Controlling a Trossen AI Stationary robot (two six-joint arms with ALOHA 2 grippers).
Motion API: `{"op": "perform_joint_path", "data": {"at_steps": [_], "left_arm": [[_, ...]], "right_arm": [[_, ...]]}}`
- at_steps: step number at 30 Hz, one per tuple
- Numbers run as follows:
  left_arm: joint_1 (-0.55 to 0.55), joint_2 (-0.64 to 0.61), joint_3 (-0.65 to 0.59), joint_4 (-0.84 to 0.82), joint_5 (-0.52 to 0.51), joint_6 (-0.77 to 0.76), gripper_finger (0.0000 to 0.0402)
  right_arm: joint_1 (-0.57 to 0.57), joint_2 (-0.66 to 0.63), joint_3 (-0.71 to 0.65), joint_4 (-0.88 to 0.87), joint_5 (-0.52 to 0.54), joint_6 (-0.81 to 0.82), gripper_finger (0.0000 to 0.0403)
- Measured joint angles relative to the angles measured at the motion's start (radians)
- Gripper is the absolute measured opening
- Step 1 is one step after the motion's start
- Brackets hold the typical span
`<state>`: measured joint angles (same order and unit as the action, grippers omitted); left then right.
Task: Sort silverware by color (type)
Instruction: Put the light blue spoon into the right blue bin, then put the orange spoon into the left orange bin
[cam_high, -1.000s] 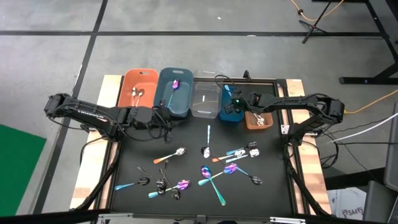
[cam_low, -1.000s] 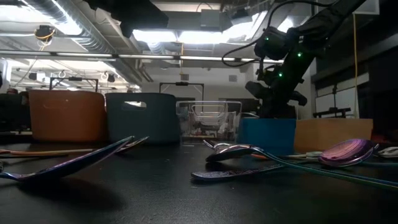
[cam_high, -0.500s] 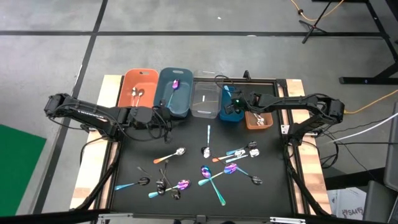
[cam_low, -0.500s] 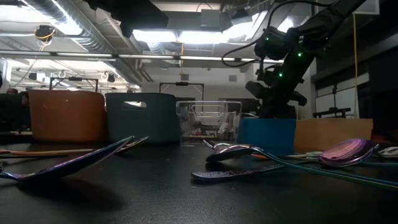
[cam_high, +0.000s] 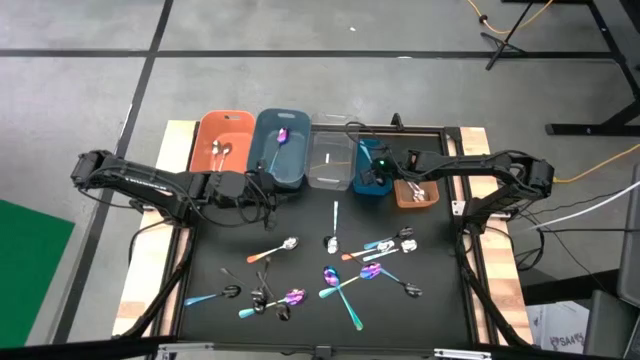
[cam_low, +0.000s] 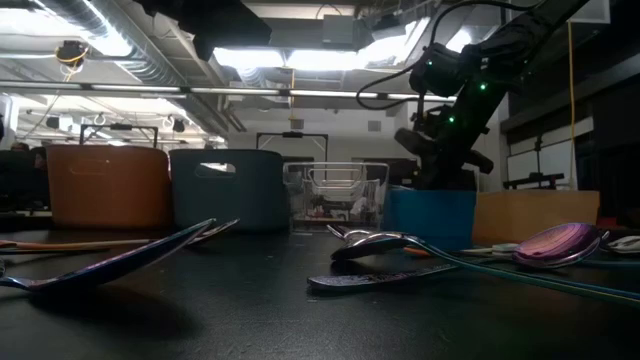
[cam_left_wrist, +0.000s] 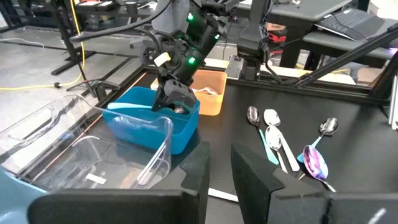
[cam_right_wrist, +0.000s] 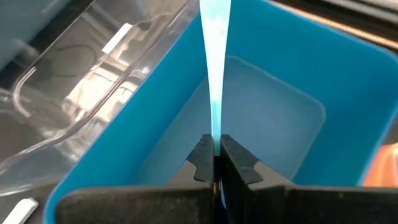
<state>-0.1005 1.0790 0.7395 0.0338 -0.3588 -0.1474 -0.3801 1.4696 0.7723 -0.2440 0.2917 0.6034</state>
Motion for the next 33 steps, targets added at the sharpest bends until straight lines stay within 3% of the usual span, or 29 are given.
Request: {"op": "perform_joint_path", "data": {"at_steps": [6, 17, 25, 33], "left_arm": [[0.000, 0.000, 0.000, 0.000, 0.000, 0.000, 0.0060], [0.000, 0.000, 0.000, 0.000, 0.001, 0.000, 0.0060], [-0.004, 0.000, 0.000, -0.014, 0.056, -0.016, 0.0060], [-0.080, 0.013, 0.000, -0.303, 0.066, -0.228, 0.0060]], "right_arm": [[0.000, 0.000, 0.000, 0.000, -0.039, 0.001, 0.0013], [0.000, 0.000, 0.000, 0.007, -0.040, 0.018, 0.0131], [0.000, -0.016, 0.000, 0.007, -0.048, 0.013, 0.0140], [0.000, -0.086, 0.000, 0.007, -0.025, -0.057, 0.0140]]}}
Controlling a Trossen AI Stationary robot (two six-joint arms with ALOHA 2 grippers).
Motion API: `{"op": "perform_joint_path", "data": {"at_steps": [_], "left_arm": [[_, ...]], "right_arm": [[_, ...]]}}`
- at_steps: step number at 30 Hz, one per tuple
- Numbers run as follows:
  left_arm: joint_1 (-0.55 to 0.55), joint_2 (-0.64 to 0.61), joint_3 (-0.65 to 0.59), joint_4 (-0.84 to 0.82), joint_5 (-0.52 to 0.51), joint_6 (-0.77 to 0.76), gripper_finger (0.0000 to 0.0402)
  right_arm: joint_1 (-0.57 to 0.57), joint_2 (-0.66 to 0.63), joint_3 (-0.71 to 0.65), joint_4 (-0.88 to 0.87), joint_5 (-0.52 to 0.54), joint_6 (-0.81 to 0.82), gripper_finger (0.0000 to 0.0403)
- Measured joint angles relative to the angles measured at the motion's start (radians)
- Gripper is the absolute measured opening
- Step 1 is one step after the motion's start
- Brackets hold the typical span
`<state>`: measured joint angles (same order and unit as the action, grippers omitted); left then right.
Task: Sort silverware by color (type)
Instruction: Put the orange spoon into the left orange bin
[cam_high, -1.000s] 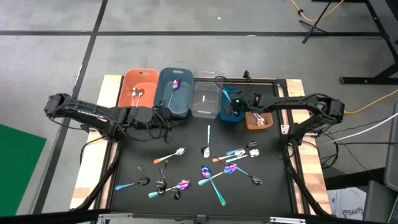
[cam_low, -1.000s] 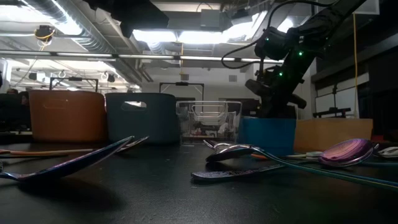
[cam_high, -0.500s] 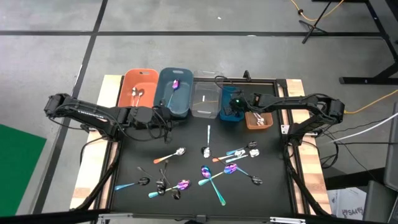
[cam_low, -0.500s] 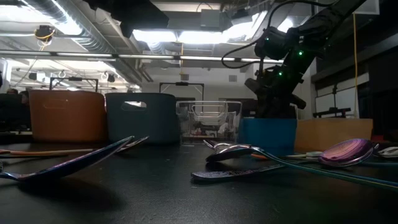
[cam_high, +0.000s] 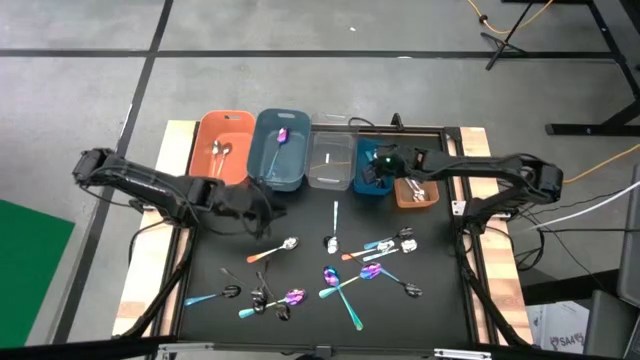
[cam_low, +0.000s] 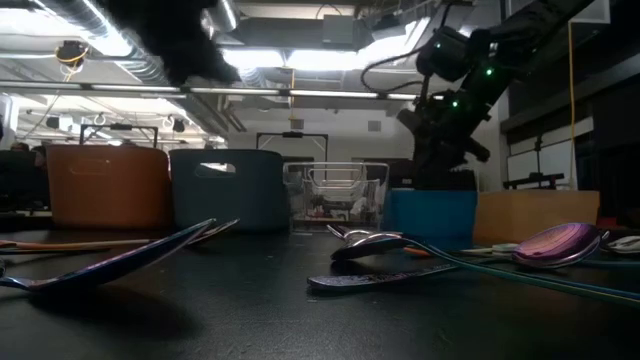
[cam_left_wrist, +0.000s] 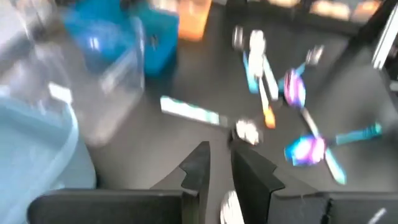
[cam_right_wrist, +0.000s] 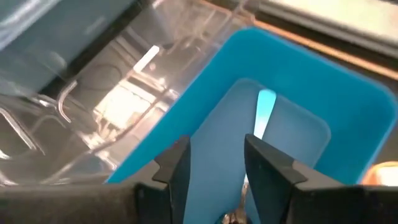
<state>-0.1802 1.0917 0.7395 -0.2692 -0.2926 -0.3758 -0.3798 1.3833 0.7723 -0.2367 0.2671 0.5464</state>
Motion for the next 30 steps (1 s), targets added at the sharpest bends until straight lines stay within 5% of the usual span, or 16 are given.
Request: {"op": "perform_joint_path", "data": {"at_steps": [11, 30], "left_arm": [[-0.138, 0.184, -0.001, -0.076, 0.000, -0.070, 0.0059], [-0.183, 0.422, -0.001, -0.066, 0.025, -0.194, 0.0059]], "right_arm": [[0.027, -0.109, 0.000, 0.004, 0.014, -0.048, 0.0140], [0.360, -0.119, 0.000, 0.011, 0.125, -0.084, 0.0140]]}}
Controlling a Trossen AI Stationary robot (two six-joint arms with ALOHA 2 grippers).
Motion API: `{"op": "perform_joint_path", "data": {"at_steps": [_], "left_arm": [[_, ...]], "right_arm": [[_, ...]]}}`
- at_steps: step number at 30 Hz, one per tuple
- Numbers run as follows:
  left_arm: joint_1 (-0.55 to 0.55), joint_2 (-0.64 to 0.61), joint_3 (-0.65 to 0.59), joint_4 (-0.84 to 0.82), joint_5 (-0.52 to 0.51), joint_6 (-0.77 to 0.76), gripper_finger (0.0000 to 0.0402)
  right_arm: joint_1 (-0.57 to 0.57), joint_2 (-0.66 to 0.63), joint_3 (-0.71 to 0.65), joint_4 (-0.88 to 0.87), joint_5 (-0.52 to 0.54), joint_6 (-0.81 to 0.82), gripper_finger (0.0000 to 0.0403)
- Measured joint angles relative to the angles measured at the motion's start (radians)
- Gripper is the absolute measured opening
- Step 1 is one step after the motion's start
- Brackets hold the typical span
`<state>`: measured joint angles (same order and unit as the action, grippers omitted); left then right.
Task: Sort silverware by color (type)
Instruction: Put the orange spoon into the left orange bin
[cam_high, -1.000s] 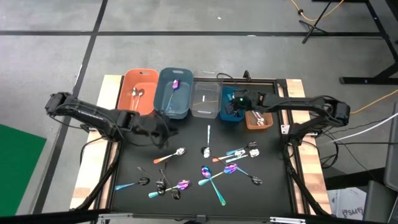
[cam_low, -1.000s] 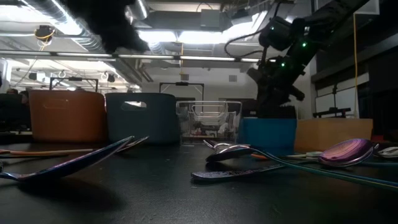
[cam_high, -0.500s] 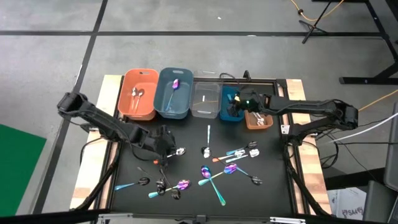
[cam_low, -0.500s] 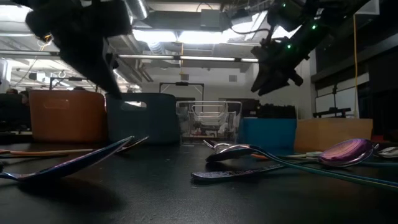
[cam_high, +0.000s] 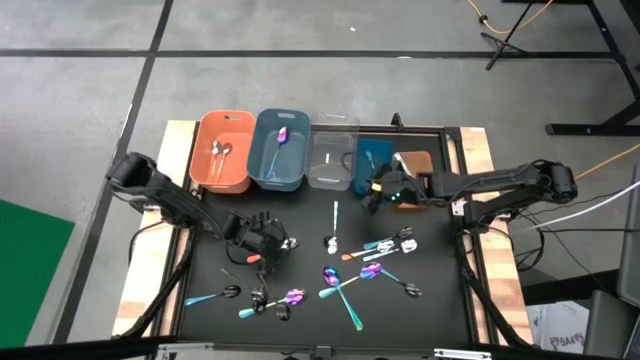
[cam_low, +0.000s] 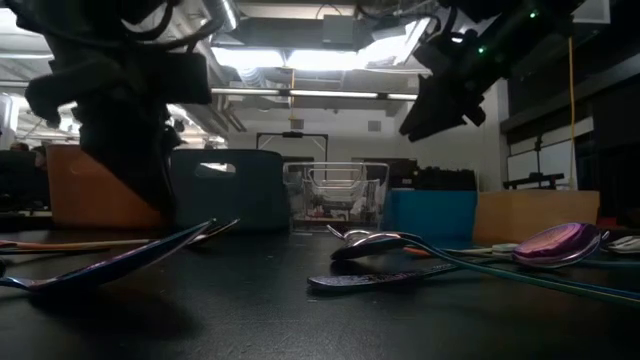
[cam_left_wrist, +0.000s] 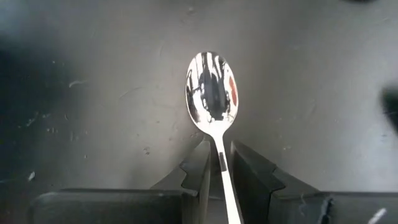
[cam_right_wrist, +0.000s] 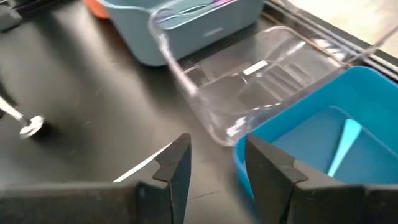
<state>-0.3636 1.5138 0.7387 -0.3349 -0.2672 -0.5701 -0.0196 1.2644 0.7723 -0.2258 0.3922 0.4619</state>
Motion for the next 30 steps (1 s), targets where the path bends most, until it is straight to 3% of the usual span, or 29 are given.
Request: {"op": "perform_joint_path", "data": {"at_steps": [12, 30], "left_arm": [[0.000, 0.072, 0.000, 0.044, 0.000, -0.005, 0.0059], [0.000, 0.129, 0.004, 0.040, -0.007, -0.056, 0.0046]], "right_arm": [[0.080, 0.000, 0.000, -0.001, 0.001, 0.000, 0.0140], [0.080, 0.001, 0.000, -0.001, 0.001, 0.002, 0.0140]]}}
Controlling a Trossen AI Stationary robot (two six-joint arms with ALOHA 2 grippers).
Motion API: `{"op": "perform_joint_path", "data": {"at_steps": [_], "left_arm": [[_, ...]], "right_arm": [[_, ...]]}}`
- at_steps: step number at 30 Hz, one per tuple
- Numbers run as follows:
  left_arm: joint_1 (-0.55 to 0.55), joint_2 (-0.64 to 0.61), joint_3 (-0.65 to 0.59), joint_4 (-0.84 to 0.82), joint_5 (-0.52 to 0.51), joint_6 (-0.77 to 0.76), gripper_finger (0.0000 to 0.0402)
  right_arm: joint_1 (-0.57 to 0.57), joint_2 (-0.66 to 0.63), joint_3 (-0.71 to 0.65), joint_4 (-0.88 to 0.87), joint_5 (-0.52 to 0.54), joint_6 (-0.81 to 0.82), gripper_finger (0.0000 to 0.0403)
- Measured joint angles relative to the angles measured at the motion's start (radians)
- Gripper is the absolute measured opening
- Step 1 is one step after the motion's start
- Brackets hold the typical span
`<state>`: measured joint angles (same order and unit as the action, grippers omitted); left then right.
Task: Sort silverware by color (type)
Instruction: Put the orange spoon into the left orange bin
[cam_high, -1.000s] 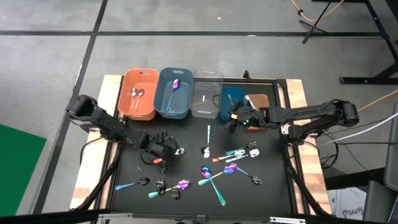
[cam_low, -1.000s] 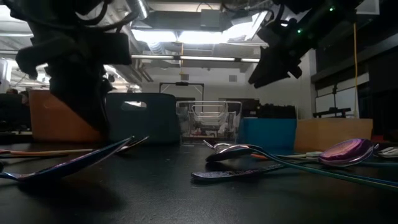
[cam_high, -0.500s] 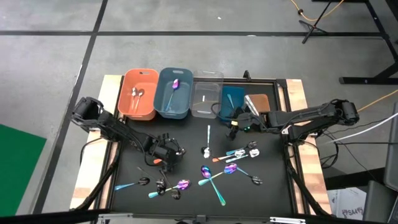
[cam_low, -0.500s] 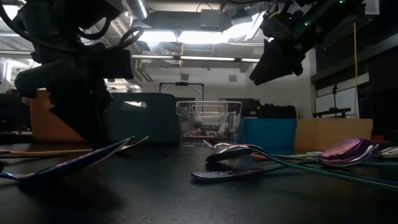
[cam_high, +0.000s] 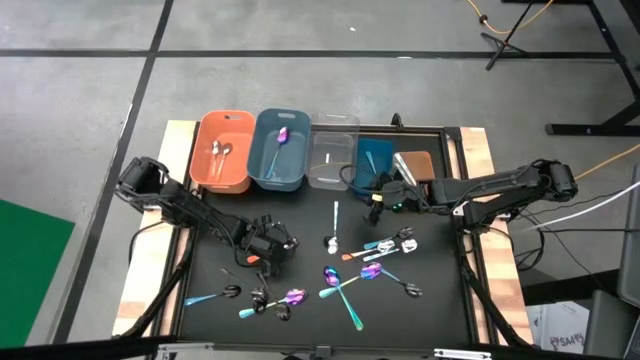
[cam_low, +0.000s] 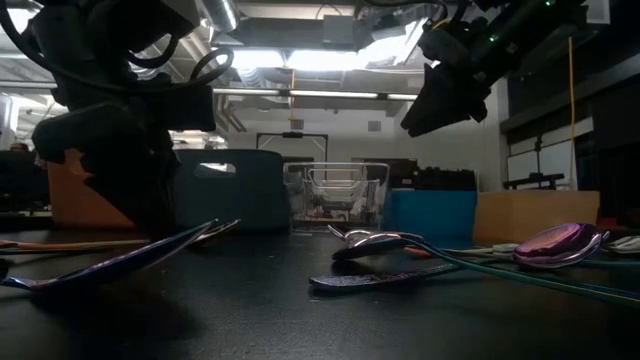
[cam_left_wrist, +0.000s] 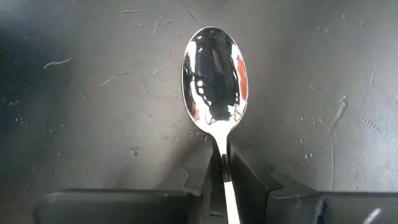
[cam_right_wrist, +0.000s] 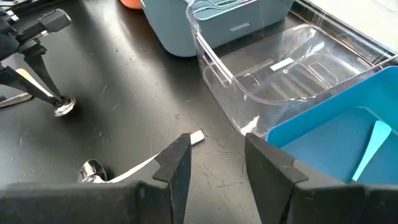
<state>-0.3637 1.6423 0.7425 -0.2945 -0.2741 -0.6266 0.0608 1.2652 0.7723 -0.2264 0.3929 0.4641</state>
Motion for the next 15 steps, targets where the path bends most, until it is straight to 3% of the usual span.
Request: {"op": "perform_joint_path", "data": {"at_steps": [6, 15], "left_arm": [[0.000, 0.001, -0.001, 0.001, -0.004, 0.000, 0.0007], [0.001, -0.007, -0.002, 0.011, -0.022, 0.000, 0.0003]], "right_arm": [[0.000, 0.000, 0.000, 0.000, 0.000, 0.001, 0.0140], [0.000, 0.000, 0.000, 0.000, 0.000, 0.002, 0.0140]]}}
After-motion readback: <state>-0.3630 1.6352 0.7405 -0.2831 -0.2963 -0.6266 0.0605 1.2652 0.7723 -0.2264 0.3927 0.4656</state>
